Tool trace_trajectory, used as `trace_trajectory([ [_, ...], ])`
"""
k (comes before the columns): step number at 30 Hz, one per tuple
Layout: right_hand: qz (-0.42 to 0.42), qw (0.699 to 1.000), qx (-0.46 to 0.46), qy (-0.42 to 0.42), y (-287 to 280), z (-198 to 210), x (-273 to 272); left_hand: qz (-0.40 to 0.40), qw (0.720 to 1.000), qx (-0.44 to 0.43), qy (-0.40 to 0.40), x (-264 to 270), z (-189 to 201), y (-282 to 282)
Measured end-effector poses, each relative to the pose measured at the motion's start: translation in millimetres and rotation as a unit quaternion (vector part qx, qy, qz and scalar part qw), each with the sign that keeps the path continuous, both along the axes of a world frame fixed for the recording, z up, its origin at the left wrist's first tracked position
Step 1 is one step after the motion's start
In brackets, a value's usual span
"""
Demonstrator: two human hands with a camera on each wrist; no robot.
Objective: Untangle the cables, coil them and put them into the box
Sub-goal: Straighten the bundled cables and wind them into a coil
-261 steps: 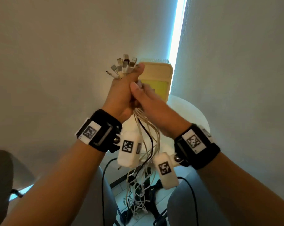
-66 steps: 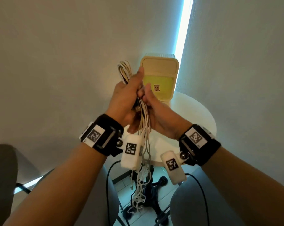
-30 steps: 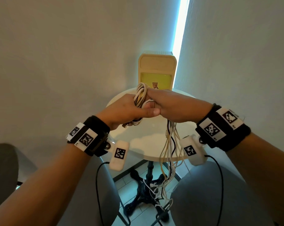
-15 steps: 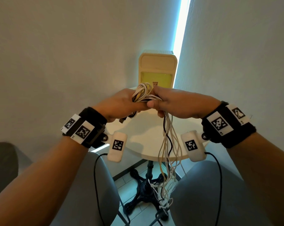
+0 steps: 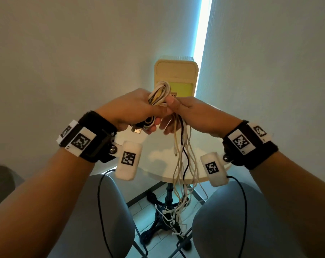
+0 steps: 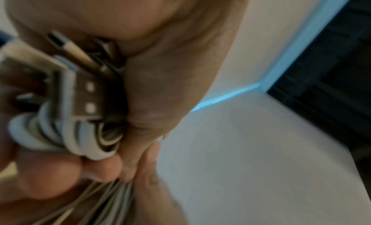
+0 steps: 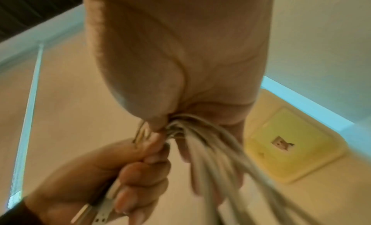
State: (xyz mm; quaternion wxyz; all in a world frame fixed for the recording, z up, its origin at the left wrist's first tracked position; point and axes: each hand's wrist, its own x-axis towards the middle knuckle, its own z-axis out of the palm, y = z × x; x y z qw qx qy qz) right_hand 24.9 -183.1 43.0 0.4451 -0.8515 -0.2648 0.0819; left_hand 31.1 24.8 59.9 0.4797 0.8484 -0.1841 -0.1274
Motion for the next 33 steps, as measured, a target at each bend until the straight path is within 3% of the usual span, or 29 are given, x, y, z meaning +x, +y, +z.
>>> trace_trajectory([
  [4, 0.029, 0.995, 0.053, 0.073, -5.4, -0.3, -1.6, -0.012, 0.999, -0.031, 0.007, -0.1, -5.3, 1.1],
  [9, 0.026, 0.993, 0.08, 0.082, -9.5, -0.2, 1.0, 0.017, 0.997, -0.071, 0.0, 1.6, -6.9, 2.9],
  [12, 0.013, 0.998, 0.049, 0.042, -9.1, 0.8, 2.0, 0.021, 0.995, -0.095, -0.008, 1.3, -8.0, 4.7],
  [14, -0.028, 0.999, 0.031, -0.03, -5.9, 3.6, 2.6, 0.024, 0.993, -0.113, -0.02, -2.0, -8.7, 1.7],
  [19, -0.137, 0.981, 0.1, -0.094, 13.0, 2.4, 11.3, 0.045, 0.985, -0.157, -0.048, -5.4, -18.9, -5.8],
  [27, -0.162, 0.905, 0.38, 0.102, 36.1, 8.1, 6.1, 0.093, 0.974, -0.201, -0.049, -14.0, -34.4, -21.2],
  [29, -0.159, 0.893, 0.401, 0.127, 39.9, 11.0, 6.4, 0.098, 0.974, -0.196, -0.057, -14.6, -34.1, -21.7],
  [33, -0.153, 0.917, 0.351, 0.11, 47.4, 7.4, 6.0, 0.116, 0.974, -0.186, -0.061, -17.7, -37.9, -26.2],
])
